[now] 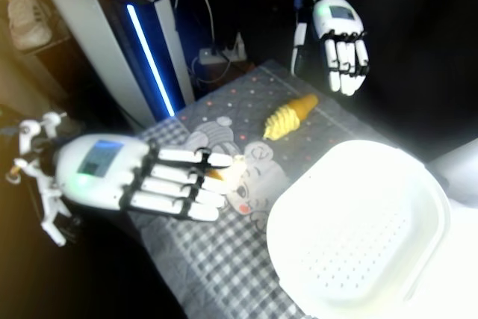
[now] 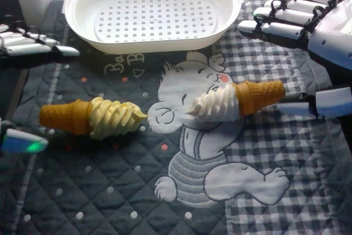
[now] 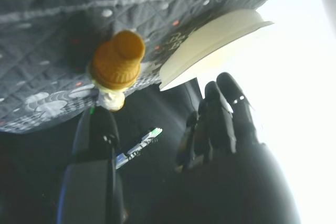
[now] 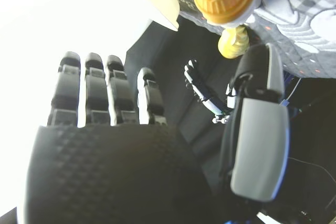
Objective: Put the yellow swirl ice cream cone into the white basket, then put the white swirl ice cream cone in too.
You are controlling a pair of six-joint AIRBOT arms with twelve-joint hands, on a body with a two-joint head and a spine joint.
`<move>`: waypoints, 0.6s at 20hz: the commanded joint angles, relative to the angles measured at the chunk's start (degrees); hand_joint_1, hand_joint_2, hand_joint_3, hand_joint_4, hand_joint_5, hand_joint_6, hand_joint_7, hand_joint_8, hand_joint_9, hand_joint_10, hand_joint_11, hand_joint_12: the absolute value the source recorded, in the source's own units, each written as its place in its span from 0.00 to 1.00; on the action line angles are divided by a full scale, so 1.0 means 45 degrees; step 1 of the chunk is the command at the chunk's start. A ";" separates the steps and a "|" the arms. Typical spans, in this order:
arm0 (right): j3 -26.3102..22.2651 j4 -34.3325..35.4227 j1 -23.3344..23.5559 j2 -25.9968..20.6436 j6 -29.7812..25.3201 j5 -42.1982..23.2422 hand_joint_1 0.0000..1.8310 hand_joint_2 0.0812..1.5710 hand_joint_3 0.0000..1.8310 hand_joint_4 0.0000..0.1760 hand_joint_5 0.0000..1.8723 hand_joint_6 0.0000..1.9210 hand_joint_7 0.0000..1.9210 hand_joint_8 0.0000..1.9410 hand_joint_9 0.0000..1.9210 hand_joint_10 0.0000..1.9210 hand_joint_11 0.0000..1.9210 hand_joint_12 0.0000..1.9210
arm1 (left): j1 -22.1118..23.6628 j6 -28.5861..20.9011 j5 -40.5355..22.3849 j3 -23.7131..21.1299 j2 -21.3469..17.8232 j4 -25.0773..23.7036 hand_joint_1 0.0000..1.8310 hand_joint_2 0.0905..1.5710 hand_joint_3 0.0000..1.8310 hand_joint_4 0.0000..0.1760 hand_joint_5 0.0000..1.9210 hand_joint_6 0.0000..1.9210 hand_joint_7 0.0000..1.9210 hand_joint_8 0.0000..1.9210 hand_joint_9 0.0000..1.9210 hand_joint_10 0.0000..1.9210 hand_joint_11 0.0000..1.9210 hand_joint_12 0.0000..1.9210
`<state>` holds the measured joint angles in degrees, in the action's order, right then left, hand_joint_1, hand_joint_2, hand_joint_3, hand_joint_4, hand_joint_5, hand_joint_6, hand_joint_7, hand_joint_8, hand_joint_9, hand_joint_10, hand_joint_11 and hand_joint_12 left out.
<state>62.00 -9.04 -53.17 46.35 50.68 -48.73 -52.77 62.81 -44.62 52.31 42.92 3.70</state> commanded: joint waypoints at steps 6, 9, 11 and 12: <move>0.0003 -0.0203 0.0097 0.0032 -0.0842 -0.2014 0.35 0.63 0.00 0.85 0.07 0.00 0.09 0.00 0.06 0.00 0.00 0.30 | 0.1282 -0.0067 0.0221 0.0927 0.1539 -0.0532 0.44 0.44 0.00 0.99 0.15 0.00 0.15 0.00 0.16 0.01 0.00 0.43; 0.0006 -0.0283 0.0097 0.0012 -0.1045 -0.2194 0.35 0.63 0.00 0.86 0.06 0.00 0.08 0.00 0.07 0.00 0.00 0.28 | 0.1711 -0.0076 0.1236 0.1285 0.2032 -0.0991 0.43 0.45 0.00 1.00 0.15 0.00 0.15 0.00 0.15 0.00 0.00 0.41; 0.0007 -0.0289 0.0097 0.0011 -0.1051 -0.2199 0.34 0.63 0.00 0.93 0.06 0.00 0.07 0.00 0.06 0.00 0.00 0.24 | 0.1931 -0.0076 0.1915 0.1573 0.2373 -0.1201 0.45 0.45 0.00 0.99 0.17 0.00 0.20 0.00 0.20 0.00 0.01 0.47; 0.0009 -0.0289 0.0097 0.0011 -0.1051 -0.2199 0.35 0.62 0.00 0.92 0.06 0.00 0.08 0.00 0.07 0.00 0.00 0.26 | 0.2019 -0.0073 0.2178 0.1693 0.2533 -0.1271 0.47 0.46 0.00 0.89 0.19 0.00 0.22 0.00 0.25 0.01 0.03 0.49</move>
<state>62.00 -11.92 -53.17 46.33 46.28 -51.90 -44.25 62.59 -29.71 60.23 54.41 -2.15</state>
